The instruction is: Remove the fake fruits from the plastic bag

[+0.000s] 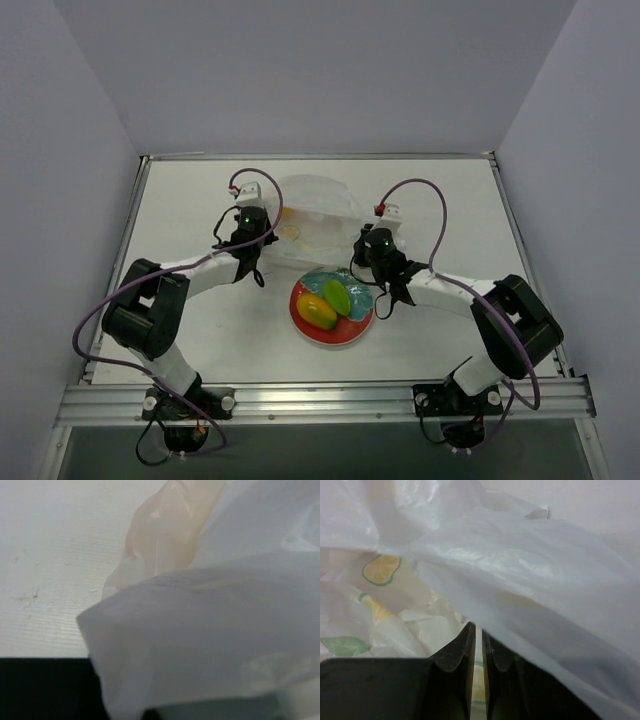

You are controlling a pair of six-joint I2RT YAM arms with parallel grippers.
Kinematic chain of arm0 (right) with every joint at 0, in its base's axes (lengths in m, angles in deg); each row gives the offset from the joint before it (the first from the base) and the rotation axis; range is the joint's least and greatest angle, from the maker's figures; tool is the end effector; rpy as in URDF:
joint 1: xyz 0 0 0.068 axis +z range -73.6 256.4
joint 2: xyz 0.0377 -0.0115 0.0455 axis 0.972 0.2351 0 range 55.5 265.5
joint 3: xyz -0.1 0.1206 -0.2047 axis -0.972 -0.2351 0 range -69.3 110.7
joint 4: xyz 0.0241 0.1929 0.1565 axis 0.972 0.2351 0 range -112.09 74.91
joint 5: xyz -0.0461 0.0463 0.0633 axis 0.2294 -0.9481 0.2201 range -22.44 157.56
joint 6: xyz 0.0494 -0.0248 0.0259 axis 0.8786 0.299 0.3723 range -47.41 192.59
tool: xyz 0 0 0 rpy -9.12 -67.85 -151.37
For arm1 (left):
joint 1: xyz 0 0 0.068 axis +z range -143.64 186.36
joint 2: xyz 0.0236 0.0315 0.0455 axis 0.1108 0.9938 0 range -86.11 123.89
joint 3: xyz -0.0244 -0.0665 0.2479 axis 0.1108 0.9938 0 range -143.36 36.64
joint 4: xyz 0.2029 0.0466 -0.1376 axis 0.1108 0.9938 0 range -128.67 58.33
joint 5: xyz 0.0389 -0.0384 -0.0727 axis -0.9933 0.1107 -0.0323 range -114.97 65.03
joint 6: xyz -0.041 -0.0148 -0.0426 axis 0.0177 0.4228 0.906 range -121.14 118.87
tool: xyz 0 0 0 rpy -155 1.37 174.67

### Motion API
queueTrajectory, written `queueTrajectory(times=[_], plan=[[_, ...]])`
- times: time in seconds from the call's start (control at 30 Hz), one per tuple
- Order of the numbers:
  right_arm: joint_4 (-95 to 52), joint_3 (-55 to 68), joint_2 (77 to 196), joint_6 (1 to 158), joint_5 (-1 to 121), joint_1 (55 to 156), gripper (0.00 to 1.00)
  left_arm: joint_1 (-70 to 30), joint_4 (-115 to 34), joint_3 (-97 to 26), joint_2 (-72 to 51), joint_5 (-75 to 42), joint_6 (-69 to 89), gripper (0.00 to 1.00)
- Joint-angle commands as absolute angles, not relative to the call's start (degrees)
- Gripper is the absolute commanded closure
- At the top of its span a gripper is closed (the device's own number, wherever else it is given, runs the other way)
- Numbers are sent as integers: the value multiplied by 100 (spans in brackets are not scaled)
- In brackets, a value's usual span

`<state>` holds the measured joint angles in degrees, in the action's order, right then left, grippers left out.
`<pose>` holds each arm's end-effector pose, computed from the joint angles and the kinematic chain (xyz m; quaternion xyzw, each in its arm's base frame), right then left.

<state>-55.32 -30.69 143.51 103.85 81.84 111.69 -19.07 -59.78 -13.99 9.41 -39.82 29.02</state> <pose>0.2692 0.1766 0.1915 0.0468 0.7954 0.2439 0.5528 0.3291 -0.1435 0.1918 -0.1048 0.8270 -0.1568 0.5296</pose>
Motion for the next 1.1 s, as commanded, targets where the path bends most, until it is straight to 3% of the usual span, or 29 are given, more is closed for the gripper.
queueTrajectory(times=[0.0, 0.17, 0.43, 0.57, 0.67, 0.87, 0.9, 1.07], plan=[[-5460, -3028, 13918, 10144, 8401, 11295, 92, -1956, -6811, -1487, 547, -3230, 3208, 98], [-5654, -2528, 14075, 9518, 7689, 11779, 84, -2071, -6979, -1557, 591, -2787, 3235, 98], [-6515, -2289, 14910, 9605, 7669, 11630, 82, -2176, -6522, -2102, -146, -2814, 2578, 98], [-7306, -2553, 15297, 9675, 7722, 11586, 81, -2860, -6907, -1252, -727, -3681, 2049, 98], [-7570, -2405, 15631, 9658, 7531, 11446, 76, -2862, -7619, -496, -203, -3946, 2373, 98], [-7324, -1816, 15904, 9360, 7284, 11314, 58, -2484, -8227, -721, 704, -3798, 2497, 98], [-7377, -1798, 15956, 9264, 7162, 11314, 49, -2441, -8201, -913, 749, -3737, 2479, 98], [-7535, -1544, 16299, 9201, 6871, 11279, 32, -2361, -8332, -986, 951, -3613, 2418, 98]])
